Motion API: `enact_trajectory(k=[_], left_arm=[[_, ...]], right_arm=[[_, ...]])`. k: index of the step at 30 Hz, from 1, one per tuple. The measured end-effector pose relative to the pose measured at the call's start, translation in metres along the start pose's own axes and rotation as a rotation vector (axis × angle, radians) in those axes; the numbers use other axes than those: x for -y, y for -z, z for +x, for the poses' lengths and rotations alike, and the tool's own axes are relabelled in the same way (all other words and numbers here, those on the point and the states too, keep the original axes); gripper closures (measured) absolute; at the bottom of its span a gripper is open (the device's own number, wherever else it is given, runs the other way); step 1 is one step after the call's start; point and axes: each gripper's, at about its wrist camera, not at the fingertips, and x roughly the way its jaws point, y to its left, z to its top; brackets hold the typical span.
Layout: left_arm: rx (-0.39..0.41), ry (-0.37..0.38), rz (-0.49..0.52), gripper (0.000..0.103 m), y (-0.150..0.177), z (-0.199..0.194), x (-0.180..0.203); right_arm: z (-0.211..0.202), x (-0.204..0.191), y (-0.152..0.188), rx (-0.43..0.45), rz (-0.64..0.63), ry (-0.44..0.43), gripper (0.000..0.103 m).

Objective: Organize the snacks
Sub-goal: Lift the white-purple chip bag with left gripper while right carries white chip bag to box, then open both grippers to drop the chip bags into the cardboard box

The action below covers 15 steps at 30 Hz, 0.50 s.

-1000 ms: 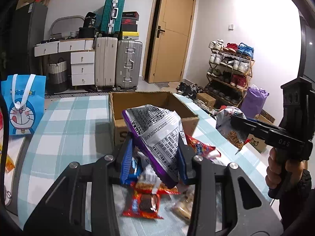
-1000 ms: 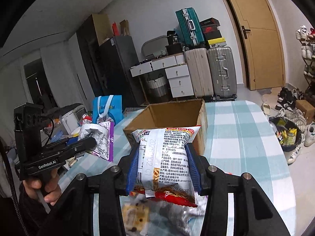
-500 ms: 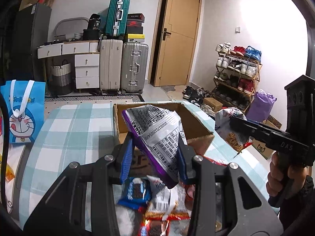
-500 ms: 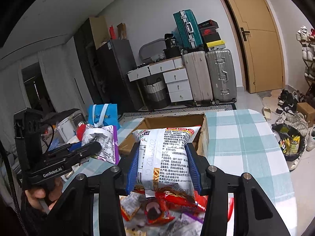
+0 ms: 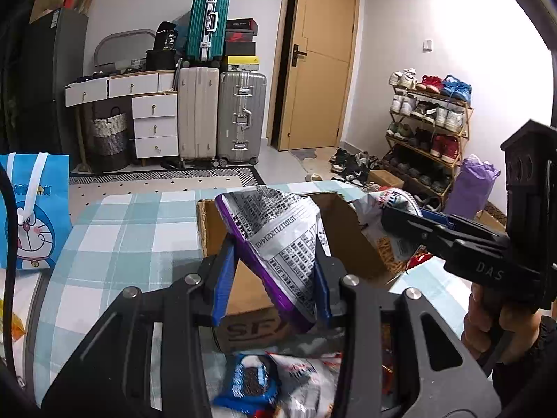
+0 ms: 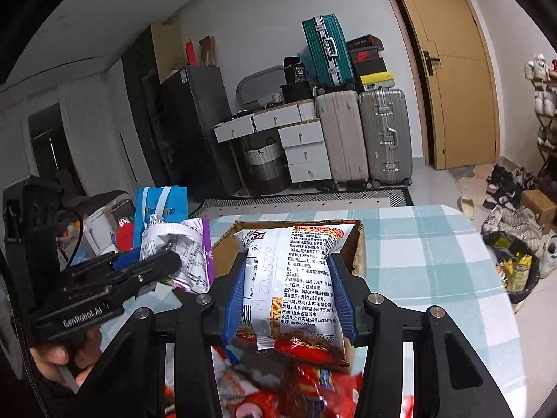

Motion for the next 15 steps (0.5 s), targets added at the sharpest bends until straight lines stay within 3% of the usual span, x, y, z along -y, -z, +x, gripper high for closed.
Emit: enact_trajectory(k=[7,15], left_arm=[[-0.031,-0.035,0.009,0.067,0.003,0.041,-0.005],[-0.070,-0.016,0.007,0.067,0.012,0.072,-0.011]], right_arm=[[0.035,0.007,-0.002,-0.034,0.011,0.000,0.057],[0.062,0.013,-0.002,-0.059,-0.007,0.009,0.057]])
